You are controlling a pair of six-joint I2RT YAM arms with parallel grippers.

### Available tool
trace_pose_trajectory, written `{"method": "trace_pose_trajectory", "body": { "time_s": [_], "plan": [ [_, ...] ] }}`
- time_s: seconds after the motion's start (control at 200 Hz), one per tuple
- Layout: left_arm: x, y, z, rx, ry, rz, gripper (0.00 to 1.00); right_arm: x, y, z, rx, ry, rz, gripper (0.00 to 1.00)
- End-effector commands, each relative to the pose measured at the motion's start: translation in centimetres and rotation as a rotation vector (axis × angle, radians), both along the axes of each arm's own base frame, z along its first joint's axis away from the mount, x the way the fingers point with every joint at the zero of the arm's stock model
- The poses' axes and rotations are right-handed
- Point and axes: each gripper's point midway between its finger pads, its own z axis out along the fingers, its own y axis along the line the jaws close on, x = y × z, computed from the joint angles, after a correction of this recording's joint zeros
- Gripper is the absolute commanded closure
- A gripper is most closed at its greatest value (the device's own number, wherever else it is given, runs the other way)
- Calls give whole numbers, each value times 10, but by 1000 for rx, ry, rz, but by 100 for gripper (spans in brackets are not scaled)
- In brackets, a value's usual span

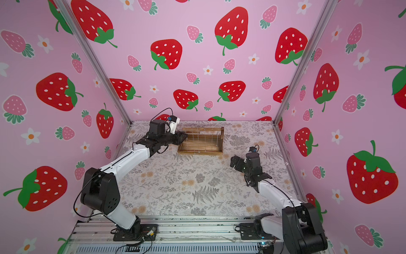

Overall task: Take the necklace off the jewelry display stand
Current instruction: Take off the necklace from the stand.

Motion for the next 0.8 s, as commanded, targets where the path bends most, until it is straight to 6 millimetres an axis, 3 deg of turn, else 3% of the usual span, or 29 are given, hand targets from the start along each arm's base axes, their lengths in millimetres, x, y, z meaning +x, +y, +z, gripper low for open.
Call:
{"method": "trace_pose_trajectory", "body": {
  "time_s": [0.0,0.795],
  "plan": [
    [4,-1,5,-5,-17,-3,69,5,1,8,15,-9,-5,5],
    [16,-4,-4,11,-7,42,73,5,0,9,35,-5,-9,5]
  ]
}}
